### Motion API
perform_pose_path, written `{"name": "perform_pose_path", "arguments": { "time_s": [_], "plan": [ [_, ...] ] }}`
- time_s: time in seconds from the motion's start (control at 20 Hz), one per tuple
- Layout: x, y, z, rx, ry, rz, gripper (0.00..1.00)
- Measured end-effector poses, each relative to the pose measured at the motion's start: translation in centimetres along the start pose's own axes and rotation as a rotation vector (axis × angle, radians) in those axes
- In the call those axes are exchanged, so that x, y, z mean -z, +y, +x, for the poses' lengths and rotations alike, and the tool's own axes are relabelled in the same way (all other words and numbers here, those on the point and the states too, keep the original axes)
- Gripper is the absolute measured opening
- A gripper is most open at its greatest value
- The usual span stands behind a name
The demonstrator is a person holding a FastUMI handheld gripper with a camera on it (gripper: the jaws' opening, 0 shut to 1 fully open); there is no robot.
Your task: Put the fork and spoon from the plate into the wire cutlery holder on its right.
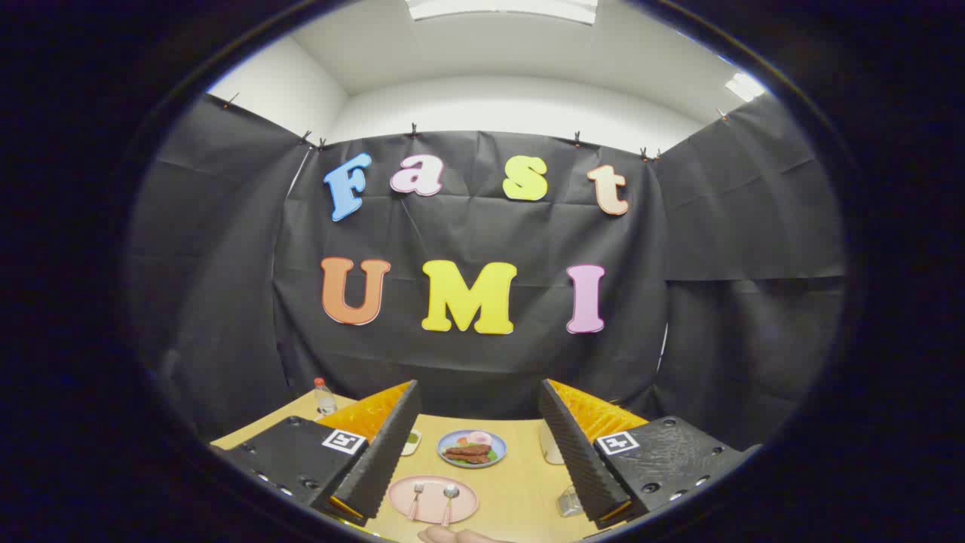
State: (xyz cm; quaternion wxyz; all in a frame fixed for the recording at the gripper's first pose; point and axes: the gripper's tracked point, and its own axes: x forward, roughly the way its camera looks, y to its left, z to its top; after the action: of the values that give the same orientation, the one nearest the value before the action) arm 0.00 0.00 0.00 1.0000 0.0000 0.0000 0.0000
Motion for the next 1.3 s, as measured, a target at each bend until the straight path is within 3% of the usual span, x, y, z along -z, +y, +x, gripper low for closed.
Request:
{"name": "perform_pose_path", "arguments": {
  "time_s": [0.3,0.75,1.0,1.3],
  "plan": [
    [1.0,-1.2,0.4,-0.014,0.027,-0.009,0.95],
    [2.3,-6.1,0.1,0.051,0.047,0.014,0.95],
    [6.3,-7.3,0.8,0.074,0.109,0.020,0.95],
    [13.7,-5.1,2.5,0.032,0.237,0.004,0.95]
  ]
}}
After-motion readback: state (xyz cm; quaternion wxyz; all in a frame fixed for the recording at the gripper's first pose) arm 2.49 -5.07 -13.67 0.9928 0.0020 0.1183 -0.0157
